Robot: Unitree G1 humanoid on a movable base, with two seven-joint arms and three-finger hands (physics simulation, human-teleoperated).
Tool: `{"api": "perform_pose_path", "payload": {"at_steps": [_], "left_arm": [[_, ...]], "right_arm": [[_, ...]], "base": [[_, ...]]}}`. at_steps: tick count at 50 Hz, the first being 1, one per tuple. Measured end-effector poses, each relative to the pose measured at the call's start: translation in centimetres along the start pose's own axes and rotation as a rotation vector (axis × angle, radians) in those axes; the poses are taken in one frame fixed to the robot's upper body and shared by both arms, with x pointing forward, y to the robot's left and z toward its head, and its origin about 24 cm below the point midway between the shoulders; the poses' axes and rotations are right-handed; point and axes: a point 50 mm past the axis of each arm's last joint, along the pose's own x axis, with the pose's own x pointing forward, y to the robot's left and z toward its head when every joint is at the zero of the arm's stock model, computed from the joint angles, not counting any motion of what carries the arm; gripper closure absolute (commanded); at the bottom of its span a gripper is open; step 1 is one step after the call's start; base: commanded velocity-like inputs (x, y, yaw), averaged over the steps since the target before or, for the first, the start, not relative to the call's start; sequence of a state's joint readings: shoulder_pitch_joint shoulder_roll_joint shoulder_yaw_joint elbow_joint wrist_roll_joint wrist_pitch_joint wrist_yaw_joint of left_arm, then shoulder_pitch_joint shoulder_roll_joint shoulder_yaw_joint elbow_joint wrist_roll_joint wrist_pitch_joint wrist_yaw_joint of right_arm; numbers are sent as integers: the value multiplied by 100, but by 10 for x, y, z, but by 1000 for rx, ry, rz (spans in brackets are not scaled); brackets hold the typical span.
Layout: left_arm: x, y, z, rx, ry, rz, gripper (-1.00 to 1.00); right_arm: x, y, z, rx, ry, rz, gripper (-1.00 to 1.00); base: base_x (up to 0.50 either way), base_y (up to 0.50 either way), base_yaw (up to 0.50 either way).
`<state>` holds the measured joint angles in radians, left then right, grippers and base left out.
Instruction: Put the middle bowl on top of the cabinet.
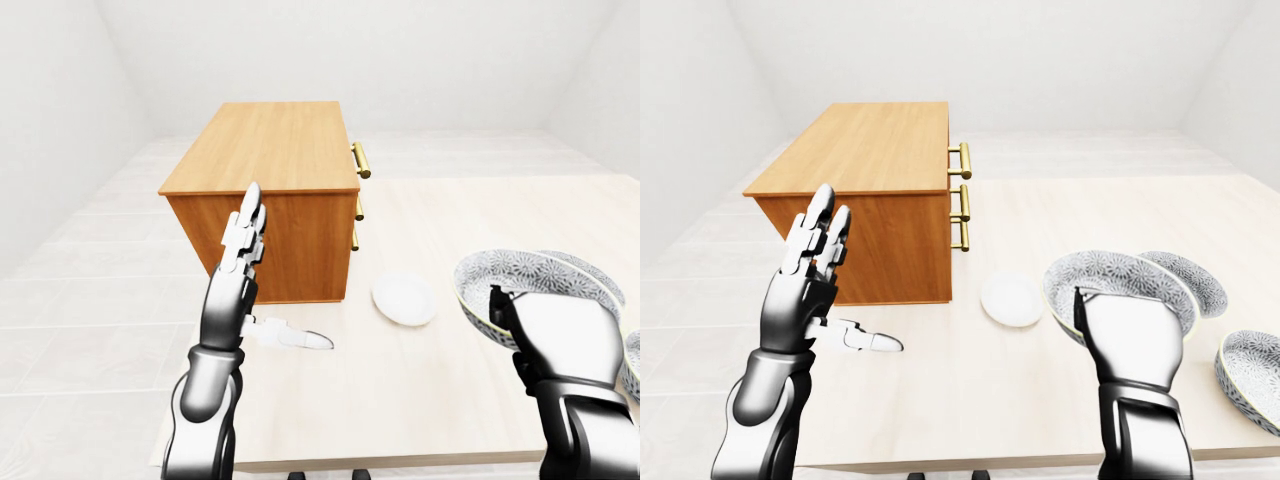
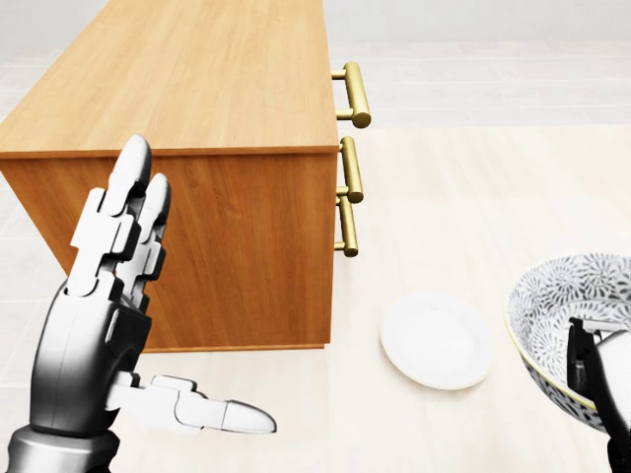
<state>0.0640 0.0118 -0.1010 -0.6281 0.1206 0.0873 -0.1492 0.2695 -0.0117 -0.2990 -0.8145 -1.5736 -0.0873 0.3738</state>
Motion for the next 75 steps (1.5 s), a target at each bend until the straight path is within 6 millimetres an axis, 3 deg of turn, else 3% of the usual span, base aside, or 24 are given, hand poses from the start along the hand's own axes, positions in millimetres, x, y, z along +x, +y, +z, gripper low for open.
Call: {"api": "perform_pose_path", "payload": {"at_steps": [33,55,75], "left_arm": [[1,1,-2,-5,8,2,-100],[1,3,-6,2,21,6,-100],[2,2,-6,1,20,5,-100]], "right_arm": [[56,-34,31,-16,-174,-29,100],[83,-63,33,-35,-214,-80,100],[109,-84,43,90,-240,-137,100]], "base": [[0,0,0],[0,0,0],[0,0,0]]}}
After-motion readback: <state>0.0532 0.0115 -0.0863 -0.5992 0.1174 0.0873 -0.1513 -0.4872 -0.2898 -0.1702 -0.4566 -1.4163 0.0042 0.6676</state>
